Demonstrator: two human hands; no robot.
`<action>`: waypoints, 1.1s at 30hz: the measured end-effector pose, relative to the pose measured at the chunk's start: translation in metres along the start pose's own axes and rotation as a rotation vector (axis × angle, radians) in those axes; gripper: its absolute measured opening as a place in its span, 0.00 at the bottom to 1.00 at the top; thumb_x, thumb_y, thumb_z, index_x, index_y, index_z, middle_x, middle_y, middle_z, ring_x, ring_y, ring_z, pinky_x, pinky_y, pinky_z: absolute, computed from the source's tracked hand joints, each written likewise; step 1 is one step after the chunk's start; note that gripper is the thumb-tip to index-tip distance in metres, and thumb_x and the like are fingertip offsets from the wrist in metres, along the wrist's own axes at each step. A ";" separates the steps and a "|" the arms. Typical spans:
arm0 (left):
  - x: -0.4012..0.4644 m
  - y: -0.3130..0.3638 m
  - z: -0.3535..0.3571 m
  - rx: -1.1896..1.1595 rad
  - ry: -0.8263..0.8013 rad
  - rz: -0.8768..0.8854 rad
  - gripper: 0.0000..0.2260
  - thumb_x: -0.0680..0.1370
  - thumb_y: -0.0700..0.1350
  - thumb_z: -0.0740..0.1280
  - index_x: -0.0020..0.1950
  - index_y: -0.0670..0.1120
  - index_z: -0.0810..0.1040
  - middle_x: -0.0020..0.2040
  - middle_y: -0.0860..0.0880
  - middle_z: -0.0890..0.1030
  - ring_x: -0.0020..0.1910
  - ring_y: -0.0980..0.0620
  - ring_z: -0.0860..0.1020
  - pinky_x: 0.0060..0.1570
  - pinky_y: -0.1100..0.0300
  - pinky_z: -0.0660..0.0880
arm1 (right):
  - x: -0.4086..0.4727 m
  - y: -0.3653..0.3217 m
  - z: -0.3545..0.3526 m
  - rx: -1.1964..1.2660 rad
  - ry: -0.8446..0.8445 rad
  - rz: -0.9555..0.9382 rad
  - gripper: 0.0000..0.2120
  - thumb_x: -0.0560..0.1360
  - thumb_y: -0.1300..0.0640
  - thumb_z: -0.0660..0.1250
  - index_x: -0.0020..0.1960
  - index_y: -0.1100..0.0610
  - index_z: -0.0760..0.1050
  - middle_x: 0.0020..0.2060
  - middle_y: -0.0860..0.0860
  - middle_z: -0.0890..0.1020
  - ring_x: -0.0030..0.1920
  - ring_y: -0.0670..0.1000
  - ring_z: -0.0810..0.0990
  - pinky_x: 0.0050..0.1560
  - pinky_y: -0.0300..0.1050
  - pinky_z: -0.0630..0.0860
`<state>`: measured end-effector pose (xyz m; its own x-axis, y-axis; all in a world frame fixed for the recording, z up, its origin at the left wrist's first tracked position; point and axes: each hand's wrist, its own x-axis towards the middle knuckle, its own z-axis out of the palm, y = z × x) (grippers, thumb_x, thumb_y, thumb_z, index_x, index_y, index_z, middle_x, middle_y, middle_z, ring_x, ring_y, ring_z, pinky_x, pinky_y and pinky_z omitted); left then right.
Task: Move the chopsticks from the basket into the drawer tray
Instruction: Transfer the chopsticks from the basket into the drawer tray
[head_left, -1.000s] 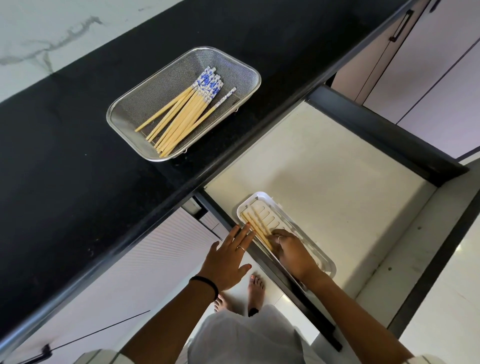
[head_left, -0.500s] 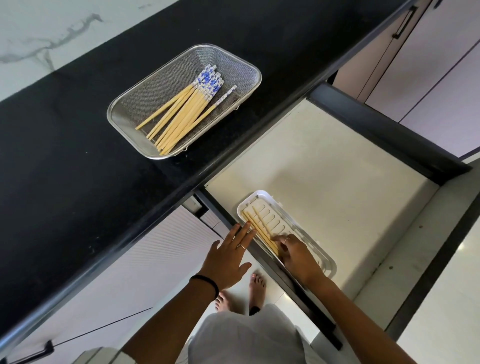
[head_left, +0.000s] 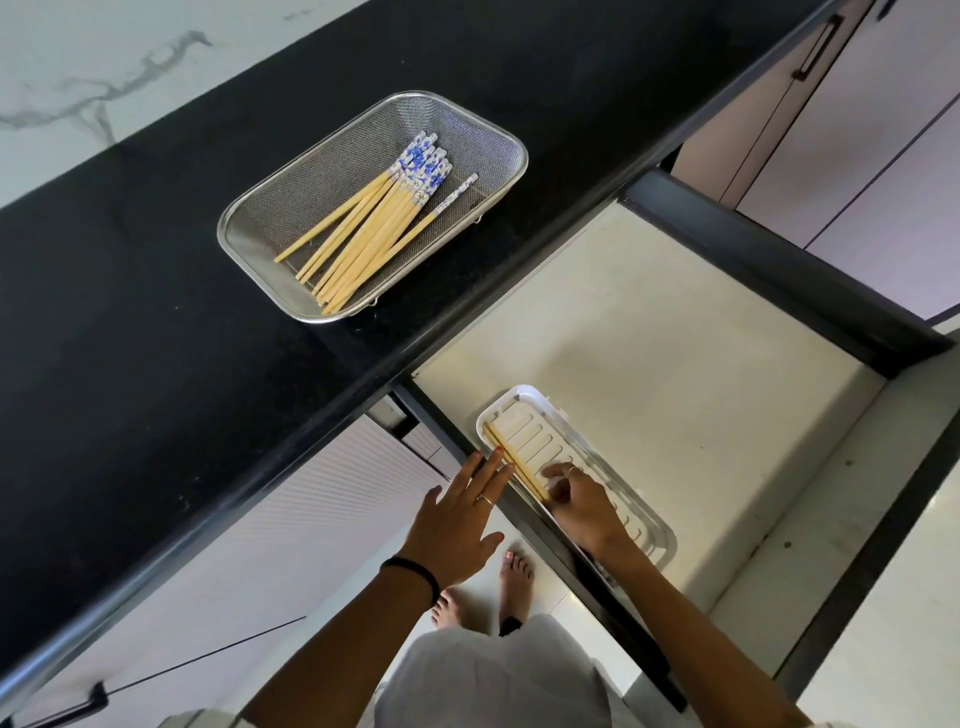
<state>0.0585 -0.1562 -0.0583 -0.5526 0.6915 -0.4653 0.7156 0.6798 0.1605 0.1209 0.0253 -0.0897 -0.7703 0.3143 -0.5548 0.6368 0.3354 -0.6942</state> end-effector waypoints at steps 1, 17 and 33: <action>0.000 0.000 0.000 0.000 0.001 -0.001 0.34 0.79 0.61 0.54 0.77 0.53 0.37 0.78 0.52 0.37 0.78 0.51 0.38 0.75 0.44 0.56 | 0.000 0.000 -0.001 -0.002 -0.001 -0.012 0.16 0.73 0.67 0.66 0.59 0.55 0.75 0.49 0.49 0.79 0.50 0.47 0.77 0.49 0.32 0.70; -0.004 0.000 -0.007 -0.027 -0.012 0.005 0.33 0.80 0.59 0.55 0.77 0.53 0.38 0.79 0.53 0.38 0.78 0.51 0.39 0.75 0.45 0.56 | -0.012 0.019 -0.006 0.056 0.089 -0.102 0.15 0.76 0.65 0.63 0.61 0.53 0.75 0.52 0.50 0.82 0.53 0.48 0.81 0.55 0.39 0.78; -0.002 -0.005 -0.002 -0.032 -0.006 0.044 0.34 0.80 0.58 0.56 0.77 0.54 0.37 0.78 0.53 0.37 0.77 0.51 0.37 0.74 0.45 0.55 | -0.010 0.007 -0.008 -0.327 0.008 -0.205 0.12 0.79 0.54 0.63 0.60 0.58 0.76 0.60 0.54 0.78 0.60 0.53 0.78 0.64 0.44 0.75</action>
<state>0.0552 -0.1607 -0.0567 -0.5183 0.7191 -0.4628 0.7247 0.6567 0.2088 0.1333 0.0318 -0.0853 -0.8831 0.2178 -0.4156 0.4475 0.6573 -0.6064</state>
